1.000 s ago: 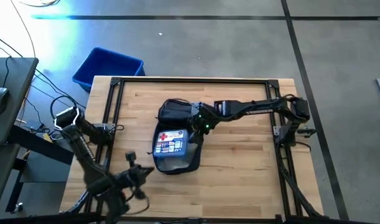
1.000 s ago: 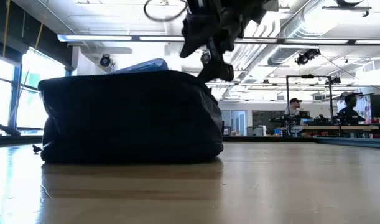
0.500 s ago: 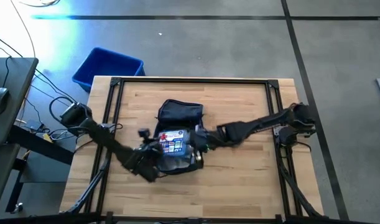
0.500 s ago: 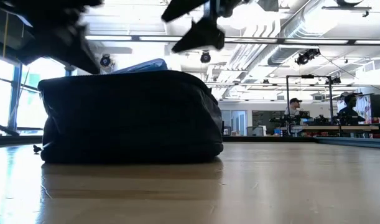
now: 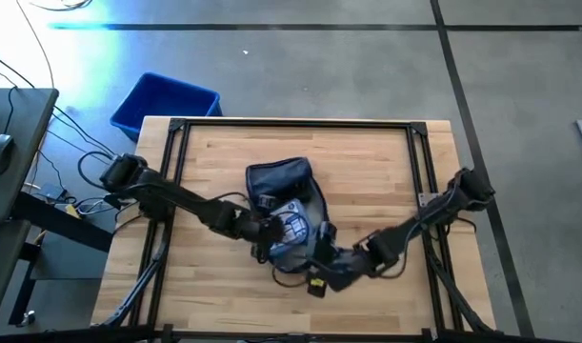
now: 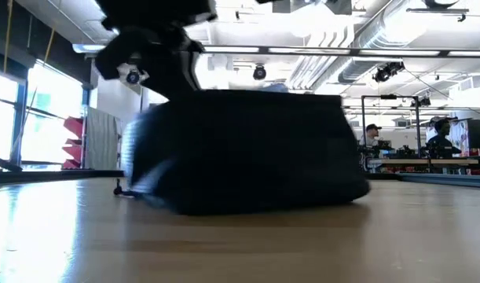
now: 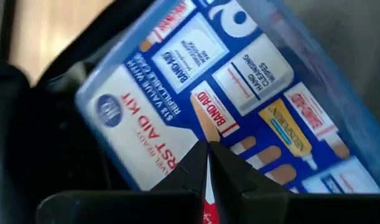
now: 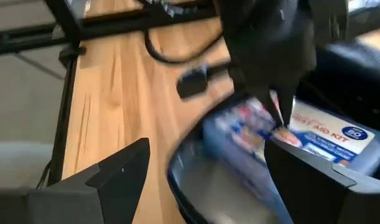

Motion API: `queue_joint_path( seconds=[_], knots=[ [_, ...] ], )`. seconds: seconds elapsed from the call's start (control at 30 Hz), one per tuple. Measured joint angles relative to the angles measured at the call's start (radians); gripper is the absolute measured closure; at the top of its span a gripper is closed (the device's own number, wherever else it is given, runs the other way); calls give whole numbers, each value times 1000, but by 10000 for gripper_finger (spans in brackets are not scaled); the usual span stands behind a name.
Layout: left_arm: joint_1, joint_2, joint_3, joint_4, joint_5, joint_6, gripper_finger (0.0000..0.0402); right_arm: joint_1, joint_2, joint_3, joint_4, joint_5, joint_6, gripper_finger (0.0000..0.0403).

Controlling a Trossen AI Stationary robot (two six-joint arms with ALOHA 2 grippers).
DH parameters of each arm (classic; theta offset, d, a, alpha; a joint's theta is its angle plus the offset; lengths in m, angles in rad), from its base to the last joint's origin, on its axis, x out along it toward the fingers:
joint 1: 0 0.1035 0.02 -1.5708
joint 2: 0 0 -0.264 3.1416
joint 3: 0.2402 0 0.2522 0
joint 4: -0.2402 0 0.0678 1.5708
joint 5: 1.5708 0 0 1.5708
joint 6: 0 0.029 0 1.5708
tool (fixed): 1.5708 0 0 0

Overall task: Unpack backpack
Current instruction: Put the blue medicine kit into the black backpack

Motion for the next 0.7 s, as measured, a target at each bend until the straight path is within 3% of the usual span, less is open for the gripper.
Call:
queue_joint_path(
  seconds=[0.13,0.3,0.7],
  knots=[
    [9,45,2,13,-46,18,402,43,14,0,-13,116,29,100],
    [-7,6,-4,-23,-69,14,401,38,14,-26,-90,122,83,100],
    [-21,-76,-4,-8,-72,-10,401,-241,11,-108,-60,44,32,100]
  ],
)
